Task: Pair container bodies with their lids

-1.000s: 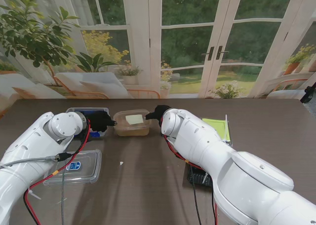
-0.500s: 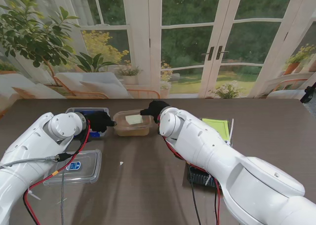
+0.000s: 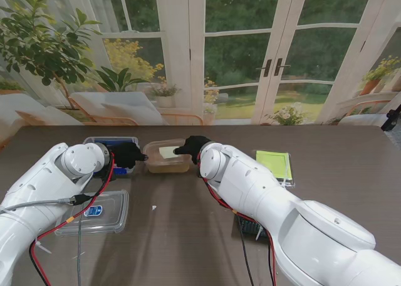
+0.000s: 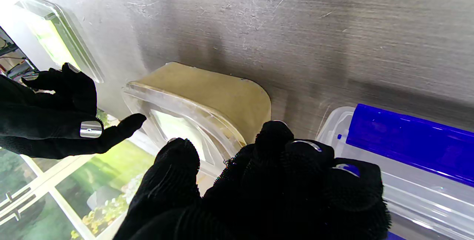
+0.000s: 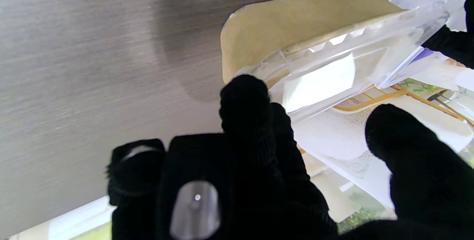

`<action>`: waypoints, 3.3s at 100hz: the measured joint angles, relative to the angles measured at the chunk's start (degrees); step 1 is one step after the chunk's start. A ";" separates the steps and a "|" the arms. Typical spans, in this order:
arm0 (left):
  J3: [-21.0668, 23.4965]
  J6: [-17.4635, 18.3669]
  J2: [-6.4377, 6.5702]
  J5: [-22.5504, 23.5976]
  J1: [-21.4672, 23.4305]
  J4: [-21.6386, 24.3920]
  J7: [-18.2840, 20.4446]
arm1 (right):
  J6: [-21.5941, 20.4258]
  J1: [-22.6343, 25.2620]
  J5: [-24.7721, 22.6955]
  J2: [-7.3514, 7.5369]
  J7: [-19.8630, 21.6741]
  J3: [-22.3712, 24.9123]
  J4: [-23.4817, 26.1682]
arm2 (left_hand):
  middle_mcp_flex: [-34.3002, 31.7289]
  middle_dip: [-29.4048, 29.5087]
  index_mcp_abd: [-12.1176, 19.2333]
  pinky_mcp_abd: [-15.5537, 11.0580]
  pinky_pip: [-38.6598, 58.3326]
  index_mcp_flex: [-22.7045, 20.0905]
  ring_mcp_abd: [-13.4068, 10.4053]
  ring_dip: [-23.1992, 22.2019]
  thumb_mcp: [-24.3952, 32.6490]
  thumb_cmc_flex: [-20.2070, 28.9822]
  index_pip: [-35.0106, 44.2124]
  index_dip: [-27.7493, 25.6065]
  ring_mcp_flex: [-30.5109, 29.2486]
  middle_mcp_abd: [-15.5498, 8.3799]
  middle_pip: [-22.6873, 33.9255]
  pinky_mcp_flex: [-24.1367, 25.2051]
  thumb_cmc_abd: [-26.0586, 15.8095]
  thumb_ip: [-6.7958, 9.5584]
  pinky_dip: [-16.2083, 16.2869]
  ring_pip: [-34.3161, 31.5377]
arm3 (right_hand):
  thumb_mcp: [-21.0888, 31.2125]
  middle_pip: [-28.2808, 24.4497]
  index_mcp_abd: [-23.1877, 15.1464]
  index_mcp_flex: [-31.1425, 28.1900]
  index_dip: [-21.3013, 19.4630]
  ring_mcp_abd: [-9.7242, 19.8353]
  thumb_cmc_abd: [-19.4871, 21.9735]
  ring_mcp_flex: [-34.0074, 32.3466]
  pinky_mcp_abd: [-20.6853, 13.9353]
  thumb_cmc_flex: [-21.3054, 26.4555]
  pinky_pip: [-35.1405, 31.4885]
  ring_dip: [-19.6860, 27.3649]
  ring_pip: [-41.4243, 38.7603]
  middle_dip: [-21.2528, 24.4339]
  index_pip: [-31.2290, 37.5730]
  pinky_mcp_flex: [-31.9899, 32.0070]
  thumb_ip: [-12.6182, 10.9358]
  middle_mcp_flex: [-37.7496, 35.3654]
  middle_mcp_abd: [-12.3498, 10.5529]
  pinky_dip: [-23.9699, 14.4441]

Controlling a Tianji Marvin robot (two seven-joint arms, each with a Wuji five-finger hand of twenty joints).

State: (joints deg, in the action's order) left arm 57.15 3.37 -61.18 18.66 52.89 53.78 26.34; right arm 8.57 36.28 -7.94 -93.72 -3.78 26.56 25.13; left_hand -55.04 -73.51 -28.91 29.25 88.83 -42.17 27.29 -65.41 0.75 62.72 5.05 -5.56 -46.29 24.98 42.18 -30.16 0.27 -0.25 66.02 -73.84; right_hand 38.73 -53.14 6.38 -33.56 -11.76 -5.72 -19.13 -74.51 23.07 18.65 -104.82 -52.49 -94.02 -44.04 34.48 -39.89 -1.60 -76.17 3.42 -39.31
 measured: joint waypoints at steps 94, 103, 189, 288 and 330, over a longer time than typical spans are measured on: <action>5.09 1.96 0.63 2.60 3.33 3.93 -0.99 | 0.75 0.13 0.30 0.50 0.52 -0.04 1.11 | 0.01 0.11 0.00 0.00 -0.24 0.01 0.02 0.38 0.00 0.00 0.39 -0.19 0.00 0.00 -0.15 0.01 0.00 0.00 -0.05 0.12 | 0.00 0.01 0.10 -0.55 0.00 -0.05 0.00 0.00 0.65 0.00 0.02 0.00 0.00 0.00 0.00 0.00 0.00 -0.01 0.02 0.00; 5.09 3.34 0.67 2.25 3.35 3.93 -1.26 | 0.95 0.24 0.40 0.53 0.50 -0.16 1.40 | -0.01 0.12 0.09 0.00 -0.24 -0.03 0.02 0.53 0.00 0.00 0.69 -0.51 -0.25 -0.04 -0.15 0.01 0.00 0.00 -0.08 0.12 | 0.00 0.01 0.72 -0.97 0.00 -0.06 0.00 0.00 0.65 0.00 0.02 0.00 0.00 0.00 0.00 0.00 0.00 -0.01 0.02 0.00; 0.23 6.75 -0.39 -1.32 -1.77 -3.47 -1.80 | 1.38 -1.34 0.37 -2.25 -2.20 1.07 -3.88 | -0.70 0.12 0.22 0.32 -0.25 -0.13 0.02 0.66 0.00 0.00 1.24 -0.74 -1.48 -0.23 -0.09 -1.16 0.00 0.00 -0.68 0.13 | 0.00 0.40 1.90 2.10 0.02 -0.97 0.00 0.26 2.67 0.00 1.96 1.16 1.17 0.00 -0.65 0.00 0.00 0.26 0.82 0.89; -0.22 3.50 -0.55 -2.17 -0.82 -2.36 -0.97 | -0.75 -1.76 -0.69 -5.47 -2.29 3.68 -10.13 | -0.70 0.13 -0.10 0.33 -0.25 0.67 0.05 0.76 0.00 0.00 0.60 -0.54 -1.48 -0.23 -0.09 -1.17 0.00 0.00 -0.73 0.13 | 0.10 1.75 1.26 5.53 -0.03 -3.39 -0.01 1.01 6.42 1.51 6.03 3.48 4.88 2.45 0.20 0.00 0.01 2.40 2.81 3.64; 0.55 1.31 -0.30 -1.95 0.66 -0.19 -0.84 | -0.82 -1.23 -0.34 -5.29 -2.07 4.18 -10.05 | -0.70 0.13 -0.14 0.34 -0.25 0.76 0.06 0.77 0.00 0.00 -0.96 0.25 -1.48 -0.23 -0.09 -1.16 0.00 0.00 -0.73 0.13 | 0.10 1.75 0.46 6.27 0.06 -3.66 -0.01 1.01 6.46 1.53 6.04 3.92 4.96 2.70 -0.15 0.00 0.01 2.40 2.93 3.64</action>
State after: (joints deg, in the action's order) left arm 57.70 4.68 -61.47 16.71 53.55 53.59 25.50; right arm 7.75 35.05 -8.27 -99.01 -5.84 30.75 15.08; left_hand -55.74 -73.39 -29.05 29.59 88.58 -41.42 27.34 -64.65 0.75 62.72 4.09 -5.31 -47.77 24.75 42.09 -31.32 0.27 -0.25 65.29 -73.71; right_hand 38.83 -51.39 6.84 -27.29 -11.70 -9.38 -19.15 -73.50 29.53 20.18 -98.78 -48.57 -89.06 -41.34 34.32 -39.89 -1.59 -73.77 6.34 -35.67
